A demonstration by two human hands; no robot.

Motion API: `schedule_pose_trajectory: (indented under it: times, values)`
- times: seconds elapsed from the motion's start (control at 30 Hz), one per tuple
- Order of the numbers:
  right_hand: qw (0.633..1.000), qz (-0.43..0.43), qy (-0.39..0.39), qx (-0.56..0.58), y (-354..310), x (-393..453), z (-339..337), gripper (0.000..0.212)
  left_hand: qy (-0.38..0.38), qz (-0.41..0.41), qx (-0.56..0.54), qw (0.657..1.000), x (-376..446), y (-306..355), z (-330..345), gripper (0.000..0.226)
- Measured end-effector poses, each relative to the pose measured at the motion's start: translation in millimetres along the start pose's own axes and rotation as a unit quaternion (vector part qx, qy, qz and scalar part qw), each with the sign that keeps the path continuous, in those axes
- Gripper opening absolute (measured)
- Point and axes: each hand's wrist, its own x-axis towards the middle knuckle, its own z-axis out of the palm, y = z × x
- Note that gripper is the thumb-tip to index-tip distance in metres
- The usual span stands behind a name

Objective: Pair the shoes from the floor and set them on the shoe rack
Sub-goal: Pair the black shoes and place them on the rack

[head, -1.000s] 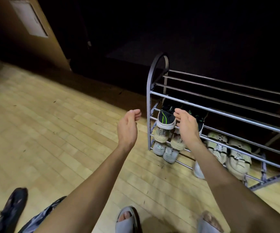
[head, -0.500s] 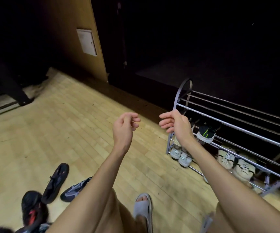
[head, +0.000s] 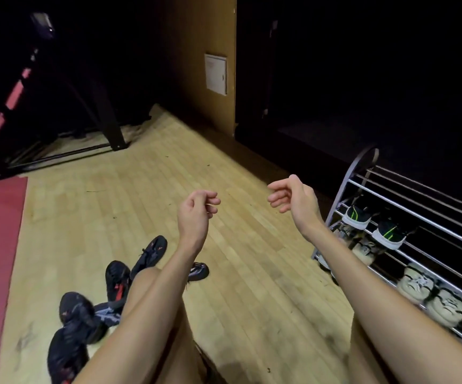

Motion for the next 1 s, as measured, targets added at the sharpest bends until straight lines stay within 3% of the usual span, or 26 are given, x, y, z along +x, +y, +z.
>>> schedule_pose_trajectory:
  times: [0.17, 0.47, 0.63, 1.0]
  values:
    - [0.999, 0.035, -0.019, -0.005, 21.2, 18.2, 44.5, 0.05, 0.047, -0.044, 0.013, 0.998, 33.0, -28.4, -45.0, 0.031]
    - [0.986, 0.136, -0.094, -0.027, 131.0, 77.1, 129.9, 0.046, 0.123, -0.168, 0.043, 0.977, 81.9, -133.3, -81.7, 0.028]
    - [0.971, 0.186, -0.138, -0.054, 182.5, 100.8, 171.5, 0.041, 0.112, -0.231, 0.064, 0.964, 113.9, -173.1, -104.6, 0.028]
    - [0.94, 0.206, -0.222, -0.157, 270.1, 139.7, 258.4, 0.046, 0.163, -0.289, 0.07, 0.941, 138.7, -269.9, -151.4, 0.028]
